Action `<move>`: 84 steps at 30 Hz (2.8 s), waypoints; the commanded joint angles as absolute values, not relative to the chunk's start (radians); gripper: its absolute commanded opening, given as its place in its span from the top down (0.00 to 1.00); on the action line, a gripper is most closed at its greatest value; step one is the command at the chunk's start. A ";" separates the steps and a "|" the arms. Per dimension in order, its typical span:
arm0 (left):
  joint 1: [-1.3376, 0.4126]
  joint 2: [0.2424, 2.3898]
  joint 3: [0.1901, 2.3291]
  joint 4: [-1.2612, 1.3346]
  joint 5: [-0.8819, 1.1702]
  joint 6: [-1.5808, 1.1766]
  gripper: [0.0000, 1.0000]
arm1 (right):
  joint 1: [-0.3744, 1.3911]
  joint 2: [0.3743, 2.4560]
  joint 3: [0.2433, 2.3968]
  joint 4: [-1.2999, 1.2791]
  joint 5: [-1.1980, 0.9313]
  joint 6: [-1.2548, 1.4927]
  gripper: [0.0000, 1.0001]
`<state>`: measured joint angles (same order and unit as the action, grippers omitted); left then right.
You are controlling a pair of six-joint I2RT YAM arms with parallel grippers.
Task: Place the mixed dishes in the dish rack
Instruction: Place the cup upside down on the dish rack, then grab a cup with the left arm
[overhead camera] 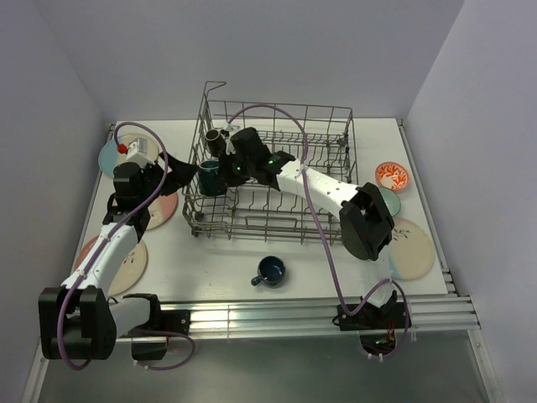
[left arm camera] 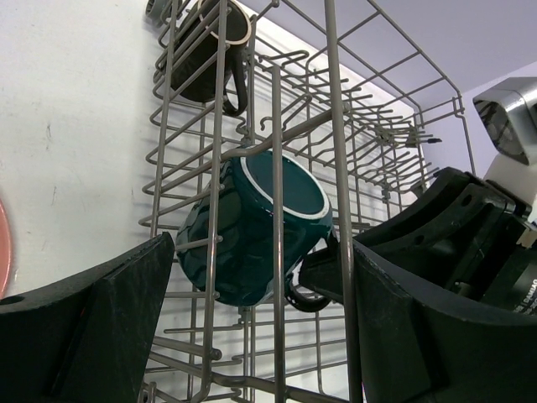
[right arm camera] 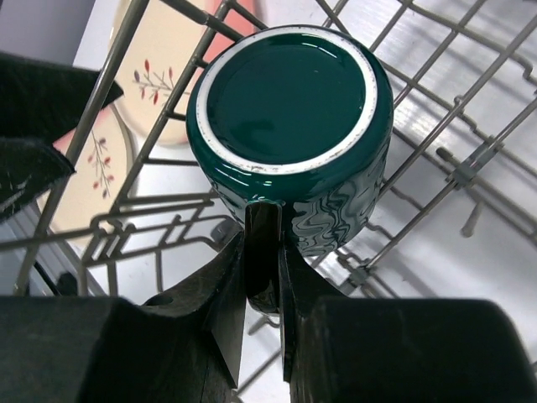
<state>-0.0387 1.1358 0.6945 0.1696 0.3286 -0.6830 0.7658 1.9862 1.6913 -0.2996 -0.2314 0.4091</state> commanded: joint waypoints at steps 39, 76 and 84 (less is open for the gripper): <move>-0.017 1.083 0.660 0.075 0.333 -0.640 0.14 | 0.986 1.896 1.489 -0.124 0.157 0.526 0.49; 0.009 0.596 0.856 -0.273 0.589 -0.512 0.13 | 0.471 1.425 1.583 -0.994 -1.164 -1.095 0.29; 0.017 0.218 0.766 -0.564 0.750 -0.627 0.16 | 0.445 1.290 1.448 -1.035 -1.180 -1.124 0.29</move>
<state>0.0090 0.2459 0.8078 -0.4023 0.6468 -0.5713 0.4599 1.3270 1.4715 -0.9737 -1.1461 -1.0584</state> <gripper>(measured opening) 0.842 0.710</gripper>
